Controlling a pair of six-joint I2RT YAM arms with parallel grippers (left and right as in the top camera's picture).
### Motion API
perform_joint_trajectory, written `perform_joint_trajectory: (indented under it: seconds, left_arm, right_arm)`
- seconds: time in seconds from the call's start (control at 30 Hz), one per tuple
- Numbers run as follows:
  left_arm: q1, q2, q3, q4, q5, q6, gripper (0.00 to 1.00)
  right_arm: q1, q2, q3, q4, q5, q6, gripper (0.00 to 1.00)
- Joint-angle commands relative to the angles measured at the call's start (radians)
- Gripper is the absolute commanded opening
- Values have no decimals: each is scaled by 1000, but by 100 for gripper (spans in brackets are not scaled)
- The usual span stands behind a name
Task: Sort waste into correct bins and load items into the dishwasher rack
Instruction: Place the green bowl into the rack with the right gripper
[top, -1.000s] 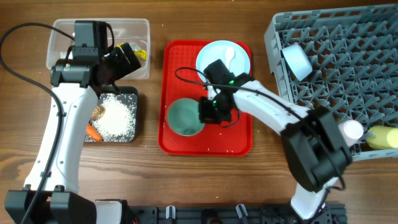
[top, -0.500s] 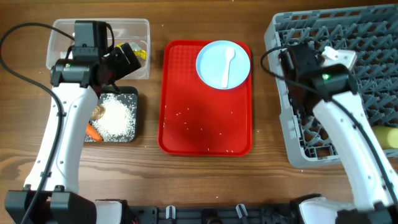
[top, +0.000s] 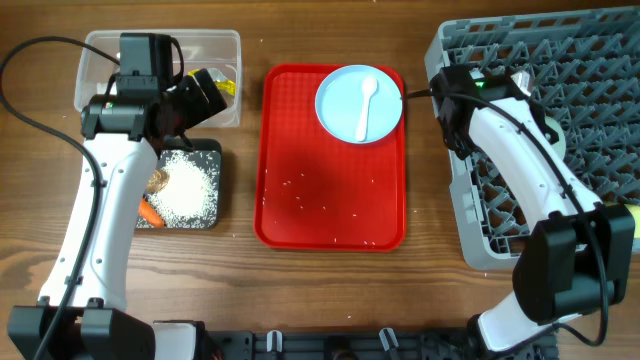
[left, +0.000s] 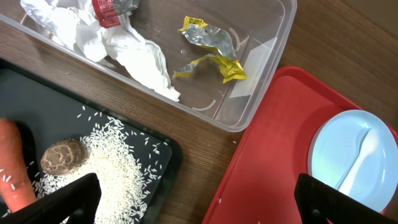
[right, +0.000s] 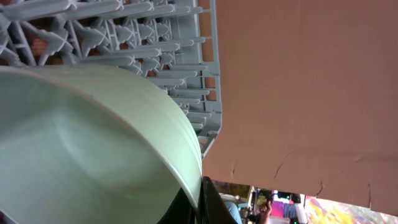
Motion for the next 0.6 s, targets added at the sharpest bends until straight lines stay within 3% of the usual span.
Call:
perform_joint_trajectory:
  seconds: [0.0, 0.4, 0.57]
  left_arm:
    - [2, -3, 6, 2, -6, -9, 100]
    - [2, -3, 6, 2, -6, -9, 100]
    - [2, -3, 6, 2, -6, -9, 100]
  right_arm:
    - [-7, 22, -6, 18, 31, -10, 4]
    - [-7, 22, -6, 18, -167, -10, 5]
    - [-7, 22, -6, 1, -281, -10, 18]
